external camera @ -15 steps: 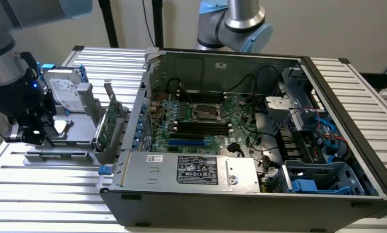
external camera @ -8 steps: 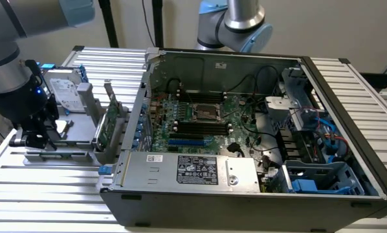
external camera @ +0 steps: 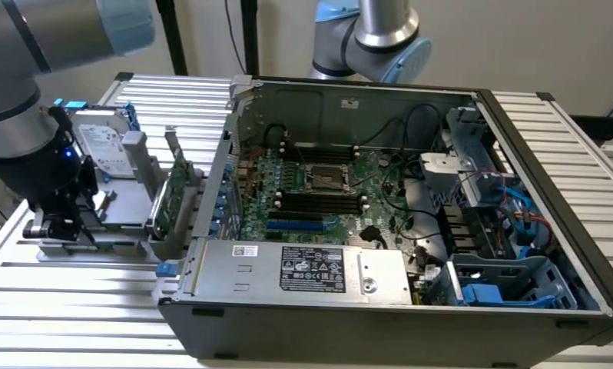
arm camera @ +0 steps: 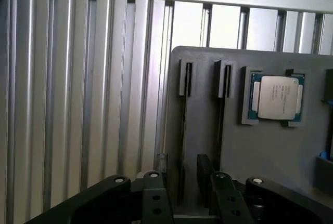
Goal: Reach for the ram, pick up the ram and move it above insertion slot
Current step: 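Pick up the ram and move it above insertion slot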
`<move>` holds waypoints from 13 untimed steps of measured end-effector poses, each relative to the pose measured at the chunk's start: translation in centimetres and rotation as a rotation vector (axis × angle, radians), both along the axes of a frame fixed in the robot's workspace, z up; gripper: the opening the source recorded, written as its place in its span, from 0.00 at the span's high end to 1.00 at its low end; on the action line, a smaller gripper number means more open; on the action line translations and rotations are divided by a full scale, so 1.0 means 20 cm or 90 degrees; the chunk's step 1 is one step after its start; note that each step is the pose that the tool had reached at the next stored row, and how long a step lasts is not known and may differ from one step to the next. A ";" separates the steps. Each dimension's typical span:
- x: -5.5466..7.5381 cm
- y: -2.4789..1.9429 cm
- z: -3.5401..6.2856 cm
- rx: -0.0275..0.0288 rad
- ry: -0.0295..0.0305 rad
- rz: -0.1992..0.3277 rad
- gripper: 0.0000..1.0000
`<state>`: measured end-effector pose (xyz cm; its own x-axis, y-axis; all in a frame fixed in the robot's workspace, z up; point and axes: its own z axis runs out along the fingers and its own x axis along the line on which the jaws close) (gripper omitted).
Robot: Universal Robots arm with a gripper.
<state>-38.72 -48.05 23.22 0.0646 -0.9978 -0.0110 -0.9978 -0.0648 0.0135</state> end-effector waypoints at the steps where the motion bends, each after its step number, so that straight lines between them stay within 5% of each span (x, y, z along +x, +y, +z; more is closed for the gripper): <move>1: 0.00 0.000 -0.009 0.0001 -0.0001 0.000 0.64; 13: -0.02 0.001 -0.119 0.0002 0.0000 0.000 0.64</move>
